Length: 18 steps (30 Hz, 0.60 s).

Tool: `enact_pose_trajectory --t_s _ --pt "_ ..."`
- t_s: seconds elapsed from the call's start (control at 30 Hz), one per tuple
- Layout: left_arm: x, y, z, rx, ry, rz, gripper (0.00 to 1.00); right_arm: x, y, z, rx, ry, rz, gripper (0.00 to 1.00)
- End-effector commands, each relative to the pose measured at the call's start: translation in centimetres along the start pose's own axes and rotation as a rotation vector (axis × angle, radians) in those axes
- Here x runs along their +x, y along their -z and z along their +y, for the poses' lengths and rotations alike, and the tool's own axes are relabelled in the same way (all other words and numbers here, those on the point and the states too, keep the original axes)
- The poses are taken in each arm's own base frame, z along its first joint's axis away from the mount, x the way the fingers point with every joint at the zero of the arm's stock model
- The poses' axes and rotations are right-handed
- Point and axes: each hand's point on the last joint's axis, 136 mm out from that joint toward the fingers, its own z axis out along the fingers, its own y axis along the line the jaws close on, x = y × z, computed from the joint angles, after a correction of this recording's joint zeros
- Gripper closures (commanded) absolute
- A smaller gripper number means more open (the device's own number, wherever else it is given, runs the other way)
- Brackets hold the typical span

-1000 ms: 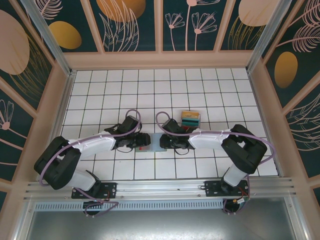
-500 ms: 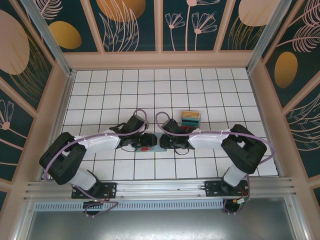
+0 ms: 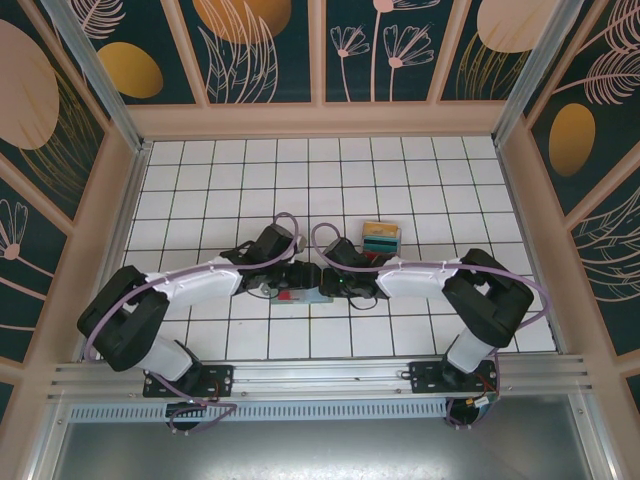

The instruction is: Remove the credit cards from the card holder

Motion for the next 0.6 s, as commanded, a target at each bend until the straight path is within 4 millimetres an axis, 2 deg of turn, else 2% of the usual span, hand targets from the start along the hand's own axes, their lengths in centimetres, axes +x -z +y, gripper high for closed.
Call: enact_pose_trajectory --t_s 0.0,0.1,0.17,0.3,0.43,0.57 --pt "-1.1 1.2 -2.9 0.099 -0.054 -0.045 0.44 1.0 -0.2 -0.5 0.004 -0.014 0.029 0.68" --pt "-1.6 2.0 -3.1 0.089 -0.054 -0.074 0.44 0.6 0.2 -0.6 0.001 -0.025 0.017 0.68" --pt "-2.0 2.6 -2.3 0.037 -0.043 -0.108 0.44 0.3 0.5 -0.7 0.002 -0.031 0.003 0.68" --pt "-2.4 3.6 1.2 -0.120 0.015 -0.166 0.44 -0.2 1.3 -0.7 0.010 -0.034 -0.021 0.67" --pt "-1.4 3.6 5.2 -0.225 0.099 -0.149 0.44 -0.5 1.9 -0.8 0.011 -0.036 -0.039 0.67" --pt "-0.4 3.0 6.9 -0.259 0.132 -0.118 0.44 -0.2 1.8 -0.9 0.011 -0.034 -0.033 0.66"
